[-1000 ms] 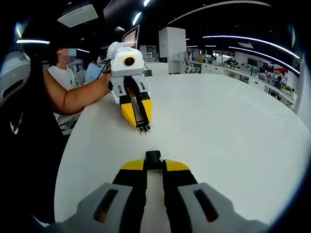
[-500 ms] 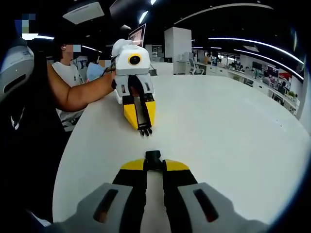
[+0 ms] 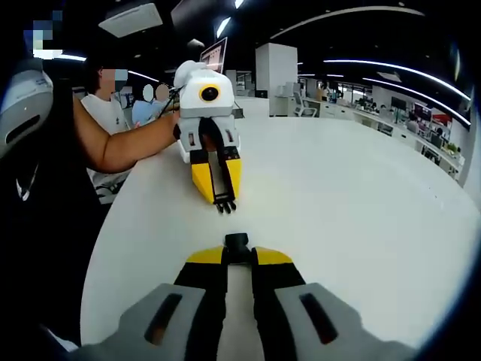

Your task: Snap the two parts of the plastic buckle together until the buckle closes and remains connected.

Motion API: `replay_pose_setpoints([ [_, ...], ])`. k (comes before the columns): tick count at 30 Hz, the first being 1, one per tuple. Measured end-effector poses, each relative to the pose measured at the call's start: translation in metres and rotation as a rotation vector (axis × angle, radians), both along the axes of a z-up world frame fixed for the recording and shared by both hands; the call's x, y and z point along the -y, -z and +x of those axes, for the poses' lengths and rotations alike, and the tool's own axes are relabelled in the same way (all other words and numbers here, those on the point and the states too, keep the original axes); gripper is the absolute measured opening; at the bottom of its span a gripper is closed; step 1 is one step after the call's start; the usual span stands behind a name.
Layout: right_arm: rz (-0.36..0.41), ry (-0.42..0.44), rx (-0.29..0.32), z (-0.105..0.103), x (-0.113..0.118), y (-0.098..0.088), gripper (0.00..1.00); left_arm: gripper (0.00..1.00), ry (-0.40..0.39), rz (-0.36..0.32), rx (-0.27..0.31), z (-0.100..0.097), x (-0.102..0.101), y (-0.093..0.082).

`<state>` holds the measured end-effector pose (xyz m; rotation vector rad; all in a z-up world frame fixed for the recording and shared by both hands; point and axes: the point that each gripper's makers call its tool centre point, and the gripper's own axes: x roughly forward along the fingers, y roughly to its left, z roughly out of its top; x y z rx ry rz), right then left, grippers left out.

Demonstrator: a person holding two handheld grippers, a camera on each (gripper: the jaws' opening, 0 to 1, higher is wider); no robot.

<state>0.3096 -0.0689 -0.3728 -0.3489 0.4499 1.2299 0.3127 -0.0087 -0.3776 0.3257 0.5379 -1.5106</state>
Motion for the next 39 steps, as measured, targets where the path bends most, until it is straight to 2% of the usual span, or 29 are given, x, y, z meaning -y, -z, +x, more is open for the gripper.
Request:
replay_pose_setpoints([
  [39,0.012,-0.005,-0.002,-0.0012,-0.0073,-0.0010,0.11,0.10,0.012,-0.007,0.003,-0.0033,0.0036,-0.0003],
])
